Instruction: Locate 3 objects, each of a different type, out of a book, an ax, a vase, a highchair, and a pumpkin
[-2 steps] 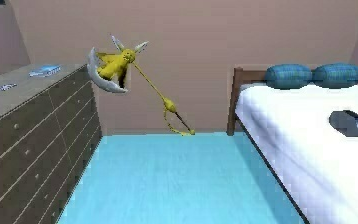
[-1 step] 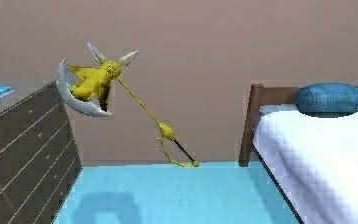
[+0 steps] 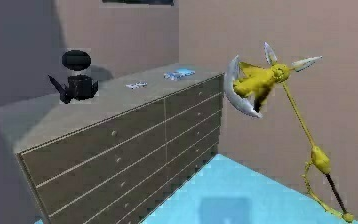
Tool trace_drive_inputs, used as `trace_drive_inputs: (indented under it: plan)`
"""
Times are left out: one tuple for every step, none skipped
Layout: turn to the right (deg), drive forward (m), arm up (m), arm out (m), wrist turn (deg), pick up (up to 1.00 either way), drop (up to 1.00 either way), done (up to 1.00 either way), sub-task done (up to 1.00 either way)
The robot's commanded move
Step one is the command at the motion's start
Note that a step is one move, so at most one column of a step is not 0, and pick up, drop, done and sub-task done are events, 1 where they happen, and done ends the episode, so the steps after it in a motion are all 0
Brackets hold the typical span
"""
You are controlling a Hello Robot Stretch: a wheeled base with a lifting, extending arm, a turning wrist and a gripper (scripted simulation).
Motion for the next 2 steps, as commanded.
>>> trace_drive_inputs:
  plan:
    - [0.0, 0.60, 0.00, 0.00, 0.0, 0.00, 0.00, 0.00, 0.00]
    - [0.0, 0.00, 0.00, 0.00, 0.0, 0.00, 0.00, 1.00, 0.00]
